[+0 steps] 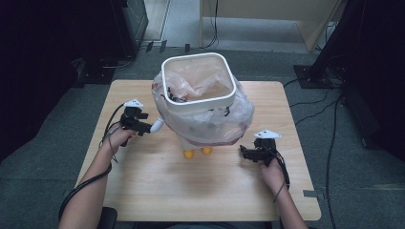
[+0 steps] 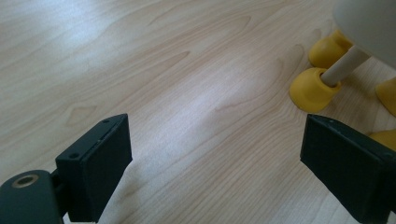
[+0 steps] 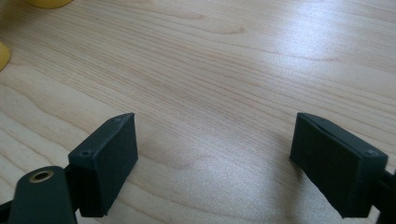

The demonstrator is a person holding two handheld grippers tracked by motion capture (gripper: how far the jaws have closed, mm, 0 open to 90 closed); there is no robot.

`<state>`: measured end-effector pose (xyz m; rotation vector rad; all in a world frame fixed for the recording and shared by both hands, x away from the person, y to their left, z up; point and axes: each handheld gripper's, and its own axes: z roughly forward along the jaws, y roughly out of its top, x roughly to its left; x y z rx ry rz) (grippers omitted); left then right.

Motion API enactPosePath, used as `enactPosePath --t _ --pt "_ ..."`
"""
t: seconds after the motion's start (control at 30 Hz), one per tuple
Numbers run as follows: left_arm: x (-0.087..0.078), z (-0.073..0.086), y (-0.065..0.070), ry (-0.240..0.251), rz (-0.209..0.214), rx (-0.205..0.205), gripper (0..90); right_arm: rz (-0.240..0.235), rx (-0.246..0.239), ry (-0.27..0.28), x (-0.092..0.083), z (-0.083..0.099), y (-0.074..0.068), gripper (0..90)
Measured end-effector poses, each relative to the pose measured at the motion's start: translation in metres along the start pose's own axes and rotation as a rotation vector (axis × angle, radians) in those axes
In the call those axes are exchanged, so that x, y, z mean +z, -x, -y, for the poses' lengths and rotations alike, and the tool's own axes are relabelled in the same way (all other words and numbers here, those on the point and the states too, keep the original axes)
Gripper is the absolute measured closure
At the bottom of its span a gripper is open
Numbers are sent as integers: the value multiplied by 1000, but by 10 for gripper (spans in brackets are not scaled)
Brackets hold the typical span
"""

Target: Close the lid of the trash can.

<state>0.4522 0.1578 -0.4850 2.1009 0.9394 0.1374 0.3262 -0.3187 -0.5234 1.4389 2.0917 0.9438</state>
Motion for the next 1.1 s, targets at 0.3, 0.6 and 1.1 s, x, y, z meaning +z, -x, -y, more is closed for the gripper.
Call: enactPosePath --t 0.3,0.6,1.1 --pt "9 14 1 -10 2 7 91 -1 -1 1 0 0 0 147" --pt "15 26 6 15 -8 35 91 -3 -4 1 0 0 0 147" --pt "18 31 11 17 -63 84 91 -8 -8 1 0 0 0 147"
